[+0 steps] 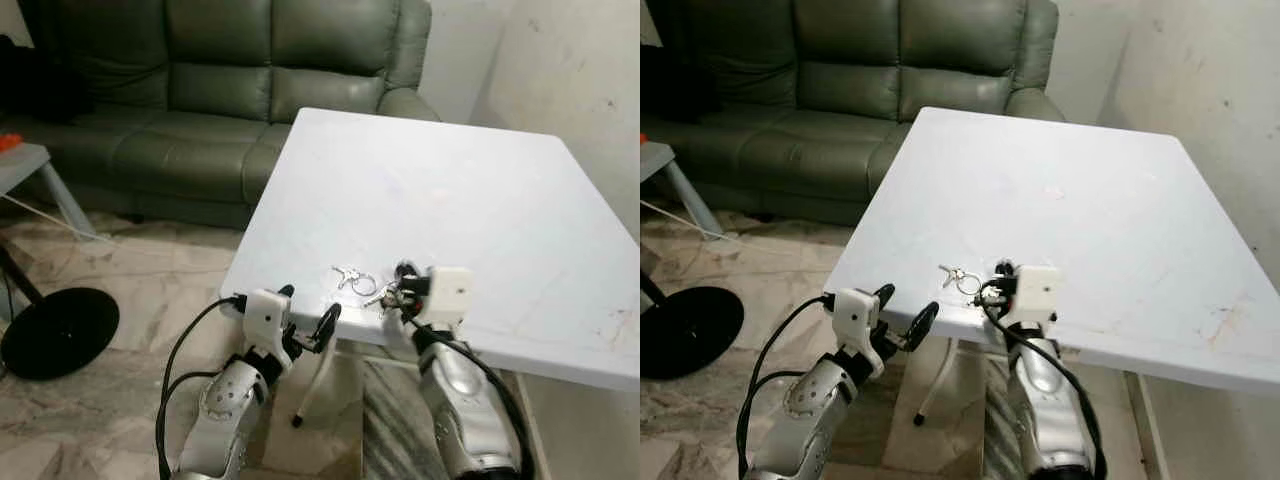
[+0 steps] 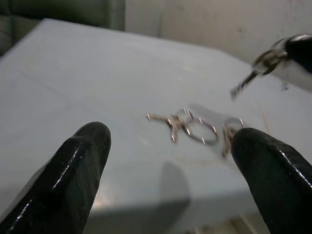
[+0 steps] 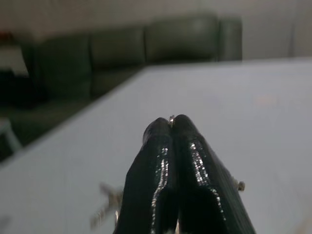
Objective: Hang keys on a hook
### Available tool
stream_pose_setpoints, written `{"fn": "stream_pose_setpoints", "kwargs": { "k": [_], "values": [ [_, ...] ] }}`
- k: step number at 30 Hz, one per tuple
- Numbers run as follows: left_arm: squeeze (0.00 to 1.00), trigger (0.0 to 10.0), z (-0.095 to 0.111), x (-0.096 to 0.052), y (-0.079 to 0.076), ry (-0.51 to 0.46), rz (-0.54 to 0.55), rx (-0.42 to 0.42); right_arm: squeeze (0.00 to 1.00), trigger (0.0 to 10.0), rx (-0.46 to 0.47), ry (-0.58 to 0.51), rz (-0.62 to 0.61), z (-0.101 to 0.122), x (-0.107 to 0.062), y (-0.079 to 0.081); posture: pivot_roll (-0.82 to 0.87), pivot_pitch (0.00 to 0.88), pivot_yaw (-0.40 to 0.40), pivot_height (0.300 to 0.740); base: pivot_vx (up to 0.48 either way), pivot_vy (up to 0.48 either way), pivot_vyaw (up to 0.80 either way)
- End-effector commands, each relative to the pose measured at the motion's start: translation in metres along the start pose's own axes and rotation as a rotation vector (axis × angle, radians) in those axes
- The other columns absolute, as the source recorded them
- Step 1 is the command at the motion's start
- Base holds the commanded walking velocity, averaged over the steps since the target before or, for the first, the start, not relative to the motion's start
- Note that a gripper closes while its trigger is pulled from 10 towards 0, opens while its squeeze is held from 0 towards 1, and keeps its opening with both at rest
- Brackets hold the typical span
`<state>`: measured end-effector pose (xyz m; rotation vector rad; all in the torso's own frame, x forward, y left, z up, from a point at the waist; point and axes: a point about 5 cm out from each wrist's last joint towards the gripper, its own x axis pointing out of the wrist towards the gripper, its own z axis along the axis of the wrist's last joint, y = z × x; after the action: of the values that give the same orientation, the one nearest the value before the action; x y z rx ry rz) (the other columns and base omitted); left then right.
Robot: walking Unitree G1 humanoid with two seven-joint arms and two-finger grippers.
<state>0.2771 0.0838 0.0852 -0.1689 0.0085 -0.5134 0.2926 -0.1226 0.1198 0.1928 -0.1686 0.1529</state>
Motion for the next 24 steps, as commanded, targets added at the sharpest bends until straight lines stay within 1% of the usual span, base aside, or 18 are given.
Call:
{"fn": "stream_pose_setpoints", "kwargs": {
  "k": [1,4,7,10,11,12,14,17,18,21,24],
  "values": [
    [0.00,10.0,0.012,0.005,0.005,-0.037,0.020,-0.010,0.00,10.0,0.022,-0.053,0.013,0.009,-0.001,-0.002,0.00,0.000,-0.070,0.740,0.000,0.000,0.00],
    [0.00,10.0,0.026,0.011,0.016,-0.084,0.058,-0.019,0.00,10.0,-0.004,-0.109,0.024,0.018,-0.002,-0.005,0.00,0.000,-0.071,0.740,0.000,0.000,0.00],
    [0.00,10.0,0.045,0.017,0.028,-0.145,0.086,-0.011,0.00,10.0,-0.085,-0.154,0.053,0.027,-0.002,-0.008,0.00,0.000,-0.072,0.740,0.000,0.000,0.00],
    [0.00,10.0,0.050,0.018,0.030,-0.163,0.091,-0.005,0.00,10.0,-0.079,-0.171,0.058,0.029,-0.002,-0.009,-0.01,0.000,-0.072,0.740,0.000,0.000,0.00],
    [0.00,10.0,0.054,0.019,0.033,-0.176,0.098,0.000,0.00,10.0,-0.078,-0.183,0.053,0.032,-0.002,-0.011,-0.01,0.000,-0.070,0.740,0.000,0.000,0.00],
    [0.00,10.0,0.064,0.022,0.040,-0.204,0.111,0.010,0.00,10.0,-0.072,-0.199,0.044,0.037,-0.001,-0.014,-0.01,0.000,-0.070,0.740,0.000,0.000,0.00],
    [0.00,10.0,0.068,0.023,0.043,-0.219,0.117,0.013,0.00,10.0,-0.069,-0.210,0.038,0.041,-0.001,-0.015,-0.01,0.000,-0.070,0.740,0.000,0.000,0.00],
    [0.00,10.0,0.073,0.023,0.047,-0.235,0.121,-0.008,0.00,10.0,-0.061,-0.229,0.030,0.046,-0.001,-0.016,-0.02,0.000,-0.069,0.740,0.000,0.000,0.00],
    [0.00,10.0,0.078,0.022,0.048,-0.260,0.114,-0.011,0.00,10.0,-0.053,-0.250,0.037,0.051,-0.001,-0.015,-0.02,0.000,-0.069,0.740,0.000,0.000,0.00],
    [0.00,10.0,0.080,0.020,0.049,-0.273,0.116,-0.015,0.00,10.0,-0.040,-0.264,0.037,0.055,-0.002,-0.015,-0.02,0.000,-0.071,0.740,0.000,0.000,0.00],
    [0.00,10.0,0.077,0.018,0.050,-0.271,0.131,-0.019,0.00,10.0,-0.041,-0.259,0.022,0.054,-0.004,-0.018,-0.01,0.000,-0.073,0.740,0.000,0.000,0.00]
  ]
}}
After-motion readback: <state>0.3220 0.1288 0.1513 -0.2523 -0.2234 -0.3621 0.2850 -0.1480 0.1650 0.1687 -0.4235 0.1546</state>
